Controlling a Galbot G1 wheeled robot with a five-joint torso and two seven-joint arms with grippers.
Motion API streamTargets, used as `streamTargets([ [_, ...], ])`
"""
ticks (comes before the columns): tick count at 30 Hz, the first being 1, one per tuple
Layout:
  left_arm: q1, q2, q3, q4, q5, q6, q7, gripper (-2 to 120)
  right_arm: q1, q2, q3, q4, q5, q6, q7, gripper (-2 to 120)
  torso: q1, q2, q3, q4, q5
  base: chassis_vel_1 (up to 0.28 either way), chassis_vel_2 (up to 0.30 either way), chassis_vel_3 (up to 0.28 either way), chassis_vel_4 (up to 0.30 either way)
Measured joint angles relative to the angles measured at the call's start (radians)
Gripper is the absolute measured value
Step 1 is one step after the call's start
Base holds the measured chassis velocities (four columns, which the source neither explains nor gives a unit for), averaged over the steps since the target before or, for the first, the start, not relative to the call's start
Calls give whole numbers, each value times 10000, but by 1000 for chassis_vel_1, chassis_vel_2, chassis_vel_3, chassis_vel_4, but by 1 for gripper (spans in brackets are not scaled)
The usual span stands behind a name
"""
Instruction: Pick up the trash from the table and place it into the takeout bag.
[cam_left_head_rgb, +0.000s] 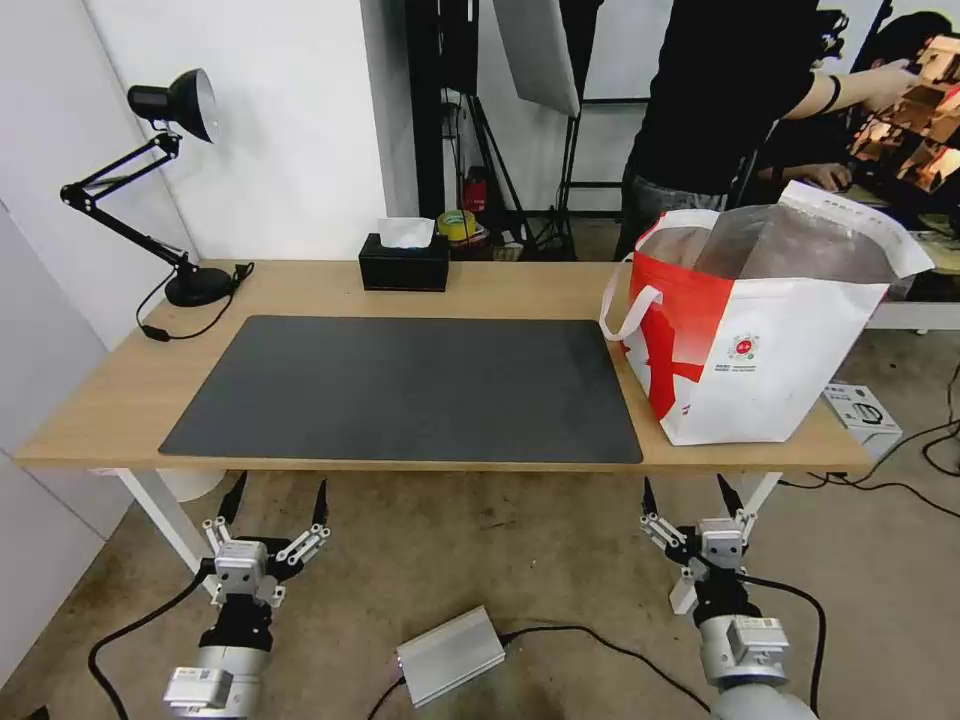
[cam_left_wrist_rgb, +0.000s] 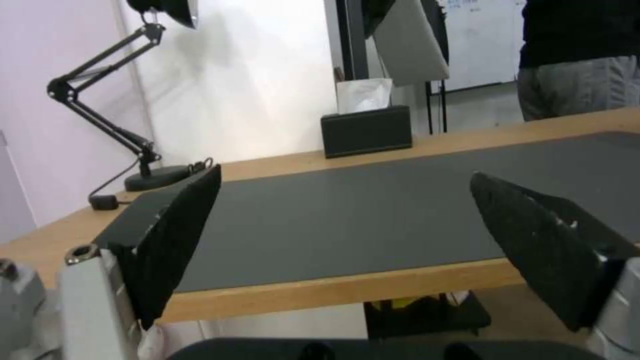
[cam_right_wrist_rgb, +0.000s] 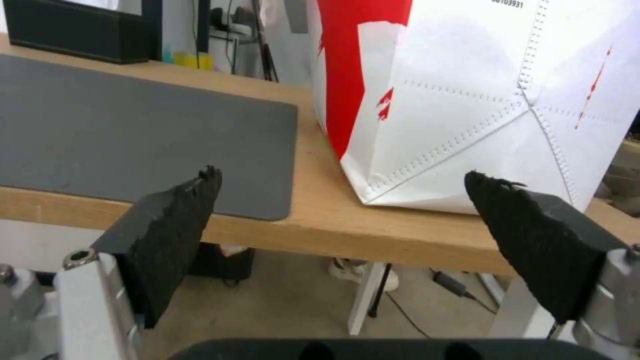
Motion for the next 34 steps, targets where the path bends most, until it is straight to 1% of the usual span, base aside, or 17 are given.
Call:
streamTargets([
  [34,-48,-16,-202,-9,-84,-83,-44,100,-51,71,28,133,-17,5,25,95,0,0,0,0,0,0,0,0,0],
])
